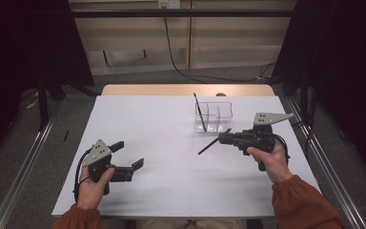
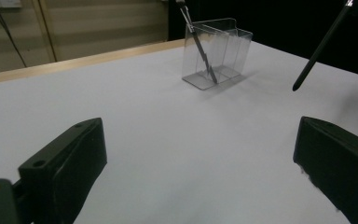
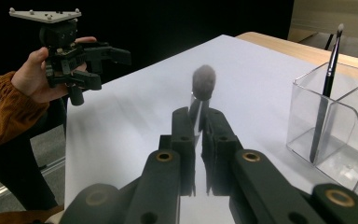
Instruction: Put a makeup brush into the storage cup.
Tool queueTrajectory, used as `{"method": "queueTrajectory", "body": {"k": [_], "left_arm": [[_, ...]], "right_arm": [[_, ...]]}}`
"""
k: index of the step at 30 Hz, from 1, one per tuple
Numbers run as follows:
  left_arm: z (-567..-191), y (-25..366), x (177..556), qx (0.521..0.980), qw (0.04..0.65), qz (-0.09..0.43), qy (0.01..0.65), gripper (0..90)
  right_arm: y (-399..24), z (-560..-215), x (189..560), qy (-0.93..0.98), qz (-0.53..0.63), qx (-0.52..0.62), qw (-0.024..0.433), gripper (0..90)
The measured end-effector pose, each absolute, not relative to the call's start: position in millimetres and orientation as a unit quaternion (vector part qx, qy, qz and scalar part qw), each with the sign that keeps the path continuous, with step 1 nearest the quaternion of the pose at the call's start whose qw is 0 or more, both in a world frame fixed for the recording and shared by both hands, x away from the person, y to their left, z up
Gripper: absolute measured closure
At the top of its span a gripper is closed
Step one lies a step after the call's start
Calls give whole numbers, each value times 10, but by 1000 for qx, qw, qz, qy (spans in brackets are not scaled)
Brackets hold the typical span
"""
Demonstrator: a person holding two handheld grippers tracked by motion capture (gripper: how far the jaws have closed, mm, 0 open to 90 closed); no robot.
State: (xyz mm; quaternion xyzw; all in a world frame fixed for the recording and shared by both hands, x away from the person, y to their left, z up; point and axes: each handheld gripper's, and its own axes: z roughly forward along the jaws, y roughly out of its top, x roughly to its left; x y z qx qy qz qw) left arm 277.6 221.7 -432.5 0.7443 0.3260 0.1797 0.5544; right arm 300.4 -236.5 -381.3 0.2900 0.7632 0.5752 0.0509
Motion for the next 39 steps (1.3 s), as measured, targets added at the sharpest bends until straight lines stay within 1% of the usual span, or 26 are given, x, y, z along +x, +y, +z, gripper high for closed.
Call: {"method": "queueTrajectory", "body": {"k": [4,6,8,11,16,26,33,39], "left_arm": [[-4357,2294,2697,741,555,200,321,23],[-4373,2349,2659,733,555,216,329,17],[-4384,2402,2646,725,566,203,337,17],[-4405,2443,2617,720,563,211,347,15],[-4436,2446,2593,725,553,213,351,16],[-4426,2416,2561,734,547,217,339,21],[-4431,2436,2565,736,544,218,338,27],[-4440,2449,2574,736,544,218,339,27]], "right_arm": [[-2385,-3804,3015,762,574,293,53,840],[-2396,-3793,3029,761,574,296,54,840],[-2405,-3770,3042,760,575,297,58,840],[-2418,-3730,3071,761,571,300,64,839],[-2450,-3693,3156,764,557,317,75,839],[-2545,-3539,3276,749,566,330,95,839],[-2487,-3501,3494,751,555,343,100,839],[-2450,-3321,3641,753,545,348,121,839]]}}
